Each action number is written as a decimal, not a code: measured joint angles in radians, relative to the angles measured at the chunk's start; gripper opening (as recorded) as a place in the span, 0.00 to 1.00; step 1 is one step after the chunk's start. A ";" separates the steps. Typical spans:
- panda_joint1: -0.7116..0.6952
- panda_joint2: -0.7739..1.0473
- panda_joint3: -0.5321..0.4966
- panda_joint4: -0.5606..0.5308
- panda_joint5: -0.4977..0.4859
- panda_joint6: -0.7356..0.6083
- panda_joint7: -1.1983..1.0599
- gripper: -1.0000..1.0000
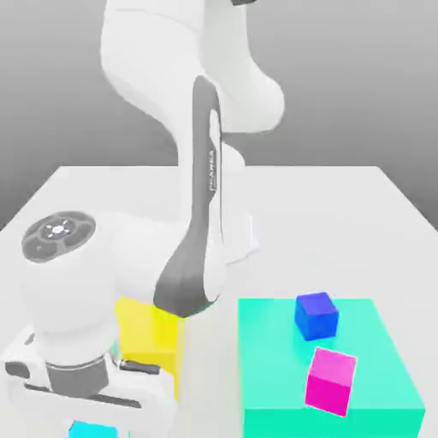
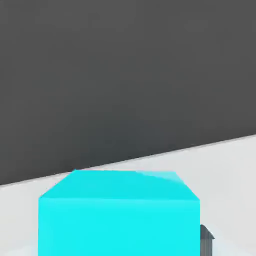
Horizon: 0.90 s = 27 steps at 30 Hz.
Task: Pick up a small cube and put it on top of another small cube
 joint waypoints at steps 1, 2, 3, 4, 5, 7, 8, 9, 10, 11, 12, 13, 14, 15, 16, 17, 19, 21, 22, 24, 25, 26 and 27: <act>0.011 -0.035 0.007 -0.015 -0.007 -0.020 0.000 0.00; 0.027 -0.071 0.020 -0.034 -0.011 -0.036 -0.005 0.00; 0.043 -0.106 0.035 -0.055 -0.015 -0.051 -0.011 0.00; 0.059 -0.142 0.051 -0.075 -0.019 -0.066 -0.018 0.00; 0.076 -0.177 0.067 -0.097 -0.023 -0.080 -0.024 0.00; 0.107 -0.249 0.102 -0.139 -0.030 -0.109 -0.038 0.00; 0.127 -0.285 0.119 -0.161 -0.033 -0.123 -0.045 0.00; 0.159 -0.321 0.136 -0.182 -0.036 -0.137 -0.053 0.00; 0.181 -0.357 0.150 -0.204 -0.040 -0.151 -0.060 0.00; 0.207 -0.393 0.168 -0.225 -0.044 -0.165 -0.067 0.00; 0.239 -0.429 0.176 -0.247 -0.048 -0.180 -0.073 0.00; 0.255 -0.466 0.185 -0.268 -0.053 -0.193 -0.079 0.00; 0.269 -0.502 0.195 -0.290 -0.058 -0.207 -0.085 0.00; 0.282 -0.538 0.208 -0.311 -0.064 -0.221 -0.090 0.00; 0.296 -0.574 0.223 -0.333 -0.069 -0.235 -0.096 0.00; 0.313 -0.611 0.239 -0.355 -0.074 -0.249 -0.103 0.00; 0.340 -0.664 0.268 -0.394 -0.084 -0.260 -0.112 0.00; 0.346 -0.635 0.281 -0.421 -0.092 -0.204 -0.111 0.00; 0.347 -0.608 0.283 -0.433 -0.096 -0.166 -0.109 0.00; 0.347 -0.554 0.286 -0.452 -0.103 -0.092 -0.104 1.00; 0.347 -0.554 0.286 -0.452 -0.103 -0.092 -0.104 1.00; 0.347 -0.554 0.286 -0.452 -0.103 -0.092 -0.104 1.00; 0.347 -0.554 0.286 -0.452 -0.103 -0.092 -0.104 1.00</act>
